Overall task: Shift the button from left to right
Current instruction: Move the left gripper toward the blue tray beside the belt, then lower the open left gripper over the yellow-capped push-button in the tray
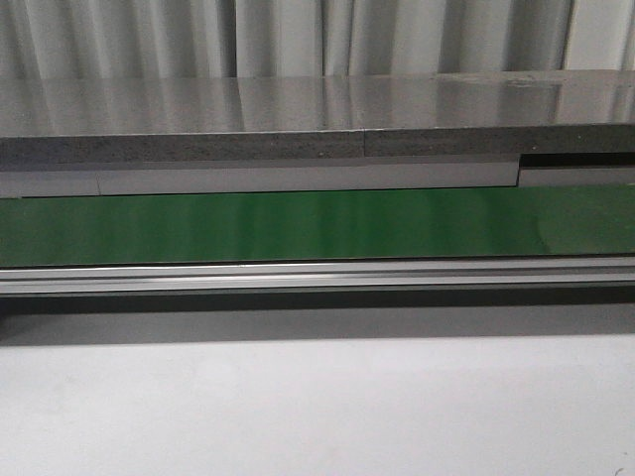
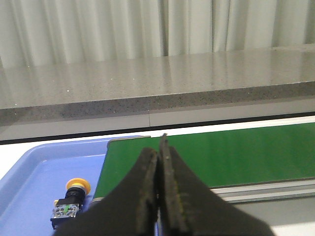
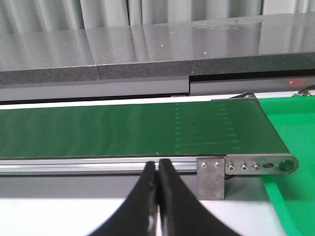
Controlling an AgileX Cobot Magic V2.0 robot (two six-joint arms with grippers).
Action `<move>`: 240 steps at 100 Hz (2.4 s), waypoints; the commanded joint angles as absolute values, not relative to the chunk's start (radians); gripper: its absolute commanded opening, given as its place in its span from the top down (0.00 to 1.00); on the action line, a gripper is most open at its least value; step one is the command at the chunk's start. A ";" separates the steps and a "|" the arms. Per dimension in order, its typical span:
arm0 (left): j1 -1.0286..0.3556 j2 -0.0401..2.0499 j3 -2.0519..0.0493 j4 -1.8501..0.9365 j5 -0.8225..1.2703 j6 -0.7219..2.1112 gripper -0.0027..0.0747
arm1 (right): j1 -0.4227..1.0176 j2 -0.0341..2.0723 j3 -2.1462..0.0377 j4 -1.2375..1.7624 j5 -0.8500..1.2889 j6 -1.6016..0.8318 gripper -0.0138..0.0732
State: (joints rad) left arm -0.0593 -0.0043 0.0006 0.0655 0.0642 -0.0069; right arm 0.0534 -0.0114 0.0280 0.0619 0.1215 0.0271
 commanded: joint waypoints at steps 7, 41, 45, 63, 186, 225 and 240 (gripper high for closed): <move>-0.067 -0.035 0.035 0.063 -0.009 -0.016 0.99 | 0.056 -0.032 0.012 0.054 0.040 0.027 0.92; -0.067 -0.035 0.035 0.063 -0.012 -0.016 0.99 | 0.056 -0.032 0.012 0.054 0.040 0.027 0.92; -0.067 -0.035 0.035 0.063 -0.022 -0.016 0.99 | 0.056 -0.032 0.012 0.054 0.040 0.027 0.92; -0.067 -0.035 0.025 0.063 -0.036 -0.016 0.99 | 0.056 -0.032 0.012 0.054 0.040 0.027 0.92; -0.067 0.679 -0.713 -0.021 0.681 -0.016 0.99 | 0.056 -0.032 0.012 0.054 0.040 0.027 0.92; -0.067 0.715 -0.713 -0.027 0.690 -0.016 0.99 | 0.056 -0.032 0.012 0.054 0.040 0.027 0.92; -0.067 0.715 -0.713 -0.027 0.690 -0.016 0.99 | 0.056 -0.032 0.012 0.054 0.040 0.027 0.92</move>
State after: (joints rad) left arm -0.0593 0.7116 -0.6745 -0.0168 0.7470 -0.0069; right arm 0.0534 -0.0114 0.0280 0.0619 0.1215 0.0271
